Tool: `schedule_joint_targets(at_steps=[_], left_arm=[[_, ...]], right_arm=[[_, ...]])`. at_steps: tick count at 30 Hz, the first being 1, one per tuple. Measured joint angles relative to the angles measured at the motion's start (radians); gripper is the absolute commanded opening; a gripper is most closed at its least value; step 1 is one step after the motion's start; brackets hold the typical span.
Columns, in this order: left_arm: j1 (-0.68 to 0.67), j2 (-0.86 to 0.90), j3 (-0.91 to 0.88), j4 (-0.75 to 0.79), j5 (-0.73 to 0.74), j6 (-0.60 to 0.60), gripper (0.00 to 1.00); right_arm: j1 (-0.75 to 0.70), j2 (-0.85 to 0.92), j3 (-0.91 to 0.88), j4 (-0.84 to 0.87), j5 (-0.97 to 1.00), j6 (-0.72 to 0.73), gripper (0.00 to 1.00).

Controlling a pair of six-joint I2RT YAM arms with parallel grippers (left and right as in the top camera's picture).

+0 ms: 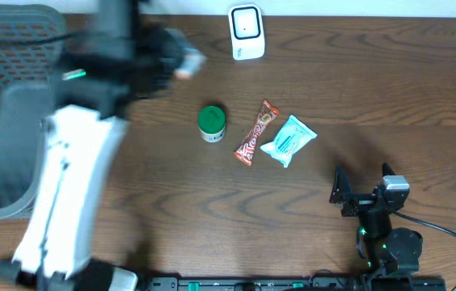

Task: Scan the item barcode
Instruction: 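Carry the tissue pack with the left gripper toward the scanner, then hold the tissue pack low in front of the scanner with left gripper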

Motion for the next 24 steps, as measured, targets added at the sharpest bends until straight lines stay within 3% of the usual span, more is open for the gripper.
schedule_joint_targets(at_steps=[8, 15, 24], left_arm=[[-0.269, 0.302, 0.0, 0.137, -0.023, 0.041, 0.22], [-0.358, 0.467, 0.0, 0.144, 0.016, 0.073, 0.22], [-0.44, 0.519, 0.0, 0.148, 0.144, 0.178, 0.22]], right_arm=[[0.0, 0.0, 0.0, 0.0, 0.0, 0.0, 0.99], [0.0, 0.0, 0.0, 0.0, 0.0, 0.0, 0.99], [0.0, 0.0, 0.0, 0.0, 0.0, 0.0, 0.99]])
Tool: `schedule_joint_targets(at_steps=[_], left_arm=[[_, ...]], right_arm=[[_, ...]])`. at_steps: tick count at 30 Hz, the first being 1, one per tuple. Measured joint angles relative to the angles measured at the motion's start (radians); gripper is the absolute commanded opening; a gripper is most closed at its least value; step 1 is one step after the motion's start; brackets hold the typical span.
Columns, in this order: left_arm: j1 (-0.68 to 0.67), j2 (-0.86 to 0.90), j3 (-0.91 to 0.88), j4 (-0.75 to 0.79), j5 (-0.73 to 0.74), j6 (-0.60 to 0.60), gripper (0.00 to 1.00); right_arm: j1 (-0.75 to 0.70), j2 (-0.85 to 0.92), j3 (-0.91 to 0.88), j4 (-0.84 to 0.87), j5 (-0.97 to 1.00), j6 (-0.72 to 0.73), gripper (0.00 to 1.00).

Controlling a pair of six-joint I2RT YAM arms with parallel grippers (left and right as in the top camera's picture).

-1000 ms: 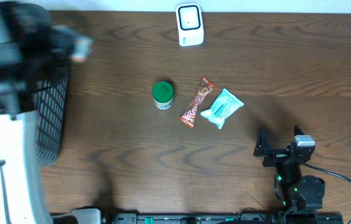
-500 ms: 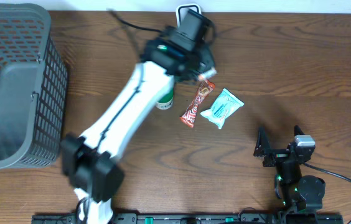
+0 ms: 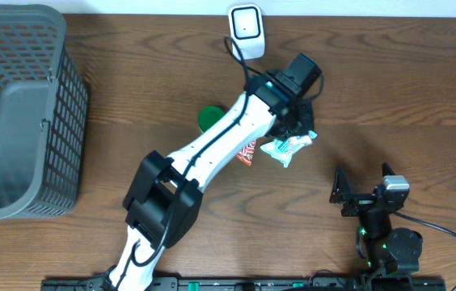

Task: Scan the item barcode
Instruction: 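Hold the tissue pack low in front of the scanner with left gripper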

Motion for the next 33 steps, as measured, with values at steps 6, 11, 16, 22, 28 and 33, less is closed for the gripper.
schedule_joint_targets(at_steps=[6, 11, 16, 22, 28, 33], left_arm=[[-0.022, 0.026, 0.0, 0.002, 0.056, 0.04, 0.22], [-0.024, 0.069, 0.0, 0.035, 0.146, 0.084, 0.22], [-0.025, 0.12, 0.0, 0.037, 0.183, 0.109, 0.22], [-0.025, 0.177, 0.0, 0.037, 0.195, 0.113, 0.22], [-0.025, 0.206, 0.0, 0.037, 0.189, 0.113, 0.22], [-0.025, 0.208, 0.0, 0.037, 0.096, 0.114, 0.22]], right_arm=[[0.0, 0.0, 0.0, 0.0, 0.0, 0.0, 0.99], [0.0, 0.0, 0.0, 0.0, 0.0, 0.0, 0.99], [0.0, 0.0, 0.0, 0.0, 0.0, 0.0, 0.99], [0.0, 0.0, 0.0, 0.0, 0.0, 0.0, 0.99], [0.0, 0.0, 0.0, 0.0, 0.0, 0.0, 0.99], [0.0, 0.0, 0.0, 0.0, 0.0, 0.0, 0.99]])
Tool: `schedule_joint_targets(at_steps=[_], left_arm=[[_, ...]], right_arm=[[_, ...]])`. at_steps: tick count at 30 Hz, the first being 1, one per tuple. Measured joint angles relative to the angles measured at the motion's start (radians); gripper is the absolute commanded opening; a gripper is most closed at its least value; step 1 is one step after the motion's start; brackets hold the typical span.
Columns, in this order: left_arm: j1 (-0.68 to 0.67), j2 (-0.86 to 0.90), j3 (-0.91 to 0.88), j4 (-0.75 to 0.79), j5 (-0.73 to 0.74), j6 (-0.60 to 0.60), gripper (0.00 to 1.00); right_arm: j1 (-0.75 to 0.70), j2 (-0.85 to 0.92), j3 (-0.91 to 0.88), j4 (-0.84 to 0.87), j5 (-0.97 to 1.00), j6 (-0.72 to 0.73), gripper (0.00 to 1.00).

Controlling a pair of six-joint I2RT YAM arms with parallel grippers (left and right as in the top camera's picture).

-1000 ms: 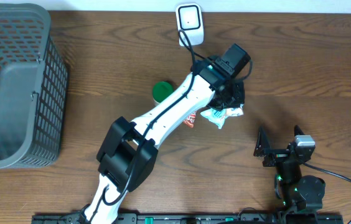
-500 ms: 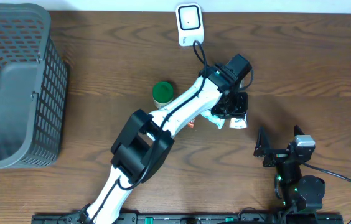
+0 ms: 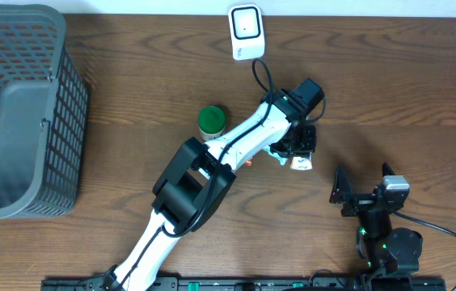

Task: Scan the item barcode
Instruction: 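Hold the tissue pack low in front of the scanner with left gripper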

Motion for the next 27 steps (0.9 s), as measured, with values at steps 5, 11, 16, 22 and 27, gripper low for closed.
schedule_joint_targets(at_steps=[5, 11, 16, 22, 27], left_arm=[[0.019, 0.0, 0.0, 0.0, -0.062, -0.001, 0.22], [0.09, 0.0, 0.0, 0.0, -0.15, -0.052, 0.22], [0.146, 0.0, 0.0, 0.006, -0.196, -0.1, 0.22], [0.126, 0.0, 0.0, 0.008, -0.206, -0.053, 0.36], [0.029, 0.0, 0.0, 0.042, -0.227, 0.0, 0.83]], right_arm=[[0.0, 0.0, 0.0, 0.0, 0.0, 0.0, 0.99], [0.0, 0.0, 0.0, 0.0, 0.0, 0.0, 0.99], [0.0, 0.0, 0.0, 0.0, 0.0, 0.0, 0.99], [0.0, 0.0, 0.0, 0.0, 0.0, 0.0, 0.99], [0.0, 0.0, 0.0, 0.0, 0.0, 0.0, 0.99]])
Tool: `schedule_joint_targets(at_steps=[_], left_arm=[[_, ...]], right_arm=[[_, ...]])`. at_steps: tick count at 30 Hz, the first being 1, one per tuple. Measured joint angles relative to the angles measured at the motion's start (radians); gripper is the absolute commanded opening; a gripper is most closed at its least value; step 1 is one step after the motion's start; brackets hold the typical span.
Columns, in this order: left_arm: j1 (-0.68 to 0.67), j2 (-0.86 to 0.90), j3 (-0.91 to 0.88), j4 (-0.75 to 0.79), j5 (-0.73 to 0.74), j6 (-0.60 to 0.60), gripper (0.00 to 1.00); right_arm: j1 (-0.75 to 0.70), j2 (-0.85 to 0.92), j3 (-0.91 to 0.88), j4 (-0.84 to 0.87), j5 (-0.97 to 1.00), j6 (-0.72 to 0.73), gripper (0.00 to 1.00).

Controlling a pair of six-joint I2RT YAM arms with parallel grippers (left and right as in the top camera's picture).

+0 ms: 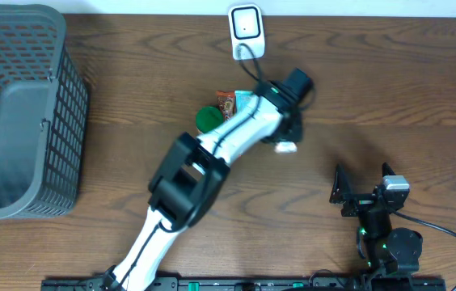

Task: Scan the item barcode
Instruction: 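Hold the tissue pack low in front of the scanner with left gripper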

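My left arm reaches up across the table, its gripper [287, 139] pointing down right of the middle. A white end of the teal packet [286, 148] sticks out at its tips, so it looks shut on the packet. The fingers themselves are hidden under the wrist. Left of the arm, the end of a brown candy bar [226, 101] and a pale teal strip [244, 99] show, and I cannot tell whether that strip is the packet. The white barcode scanner [246, 32] stands at the far edge. My right gripper [337, 187] rests open at the front right, holding nothing.
A green-lidded jar [207, 120] sits half hidden by the left arm. A large grey mesh basket [18, 113] fills the left side. The right arm's base and cable [454, 242] lie at the front right corner.
The left gripper and the packet's white end have shifted up and left, closer to the scanner. The candy bar's end now shows beside the jar, farther up-left than before. The right arm has not moved.
At first the left arm was a blur at the far left, with the jar, candy bar and packet lying free. Then its gripper was over the packet, then down on it. Now the packet's end has moved with the gripper toward the scanner.
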Motion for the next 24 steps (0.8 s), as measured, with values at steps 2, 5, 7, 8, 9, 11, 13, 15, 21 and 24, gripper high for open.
schedule_joint_targets(at_steps=[2, 5, 7, 8, 9, 11, 13, 15, 21, 24], left_arm=[[-0.037, 0.0, 0.0, 0.003, -0.029, 0.013, 0.9], [-0.067, 0.0, 0.0, -0.004, -0.066, 0.03, 0.93], [-0.068, 0.0, 0.0, -0.009, -0.081, 0.04, 0.93], [-0.065, 0.0, 0.0, -0.011, -0.088, 0.044, 0.93], [-0.061, 0.0, 0.0, -0.013, -0.092, 0.045, 0.93], [-0.052, 0.0, 0.0, -0.016, -0.102, 0.048, 0.93], [-0.043, 0.0, 0.0, -0.021, -0.111, 0.051, 0.93], [-0.039, 0.0, 0.0, -0.024, -0.113, 0.052, 0.93], [-0.04, -0.006, 0.0, -0.027, -0.114, 0.062, 0.73], [-0.04, -0.02, 0.0, -0.015, -0.115, 0.065, 0.45]], right_arm=[[0.0, 0.0, 0.0, 0.0, 0.0, 0.0, 0.99], [0.0, 0.0, 0.0, 0.0, 0.0, 0.0, 0.99], [0.0, 0.0, 0.0, 0.0, 0.0, 0.0, 0.99], [0.0, 0.0, 0.0, 0.0, 0.0, 0.0, 0.99], [0.0, 0.0, 0.0, 0.0, 0.0, 0.0, 0.99], [0.0, 0.0, 0.0, 0.0, 0.0, 0.0, 0.99], [0.0, 0.0, 0.0, 0.0, 0.0, 0.0, 0.99], [0.0, 0.0, 0.0, 0.0, 0.0, 0.0, 0.99], [0.0, 0.0, 0.0, 0.0, 0.0, 0.0, 0.99], [0.0, 0.0, 0.0, 0.0, 0.0, 0.0, 0.99]])
